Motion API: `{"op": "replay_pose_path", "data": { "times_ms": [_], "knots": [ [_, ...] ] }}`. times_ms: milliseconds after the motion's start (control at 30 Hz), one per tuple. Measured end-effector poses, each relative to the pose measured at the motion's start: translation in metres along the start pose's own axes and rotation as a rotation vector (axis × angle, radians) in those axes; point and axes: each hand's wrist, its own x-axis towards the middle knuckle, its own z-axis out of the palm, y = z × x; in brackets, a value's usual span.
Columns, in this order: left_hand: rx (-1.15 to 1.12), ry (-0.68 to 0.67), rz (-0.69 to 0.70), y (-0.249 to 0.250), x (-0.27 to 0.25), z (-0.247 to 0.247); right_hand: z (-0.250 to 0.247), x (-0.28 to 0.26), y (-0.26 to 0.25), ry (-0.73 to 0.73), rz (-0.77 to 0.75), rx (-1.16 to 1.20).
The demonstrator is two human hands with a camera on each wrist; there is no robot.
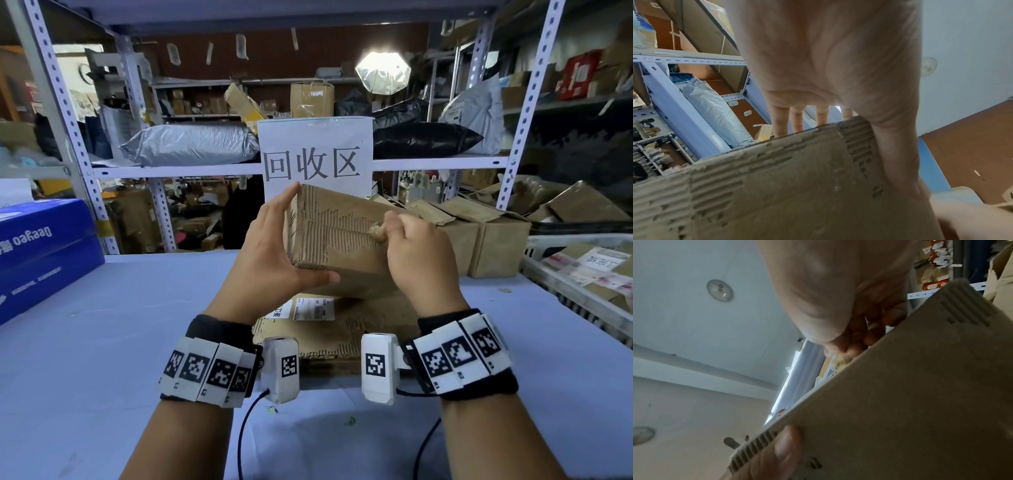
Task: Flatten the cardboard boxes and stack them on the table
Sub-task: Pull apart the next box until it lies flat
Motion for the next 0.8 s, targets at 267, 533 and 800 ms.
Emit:
{"op": "replay_pose_path", "data": {
  "times_ms": [267, 533, 800],
  "knots": [
    [0.014, 0.01, 0.002, -0.0004, 0.0013, 0.0017, -0.0003, -0.0068, -0.0039, 0.097, -0.062, -0.046],
    [-0.012, 0.028, -0.03, -0.0036, 0.0023, 0.0008, -0.0001, -0.0061, -0.0069, 0.205, -0.116, 0.09],
    [-0.017, 0.041, -0.064, -0.0054, 0.0017, -0.0006, -0.0025, -0.0026, 0.0009, 0.184, 0.003, 0.088]
  ]
}}
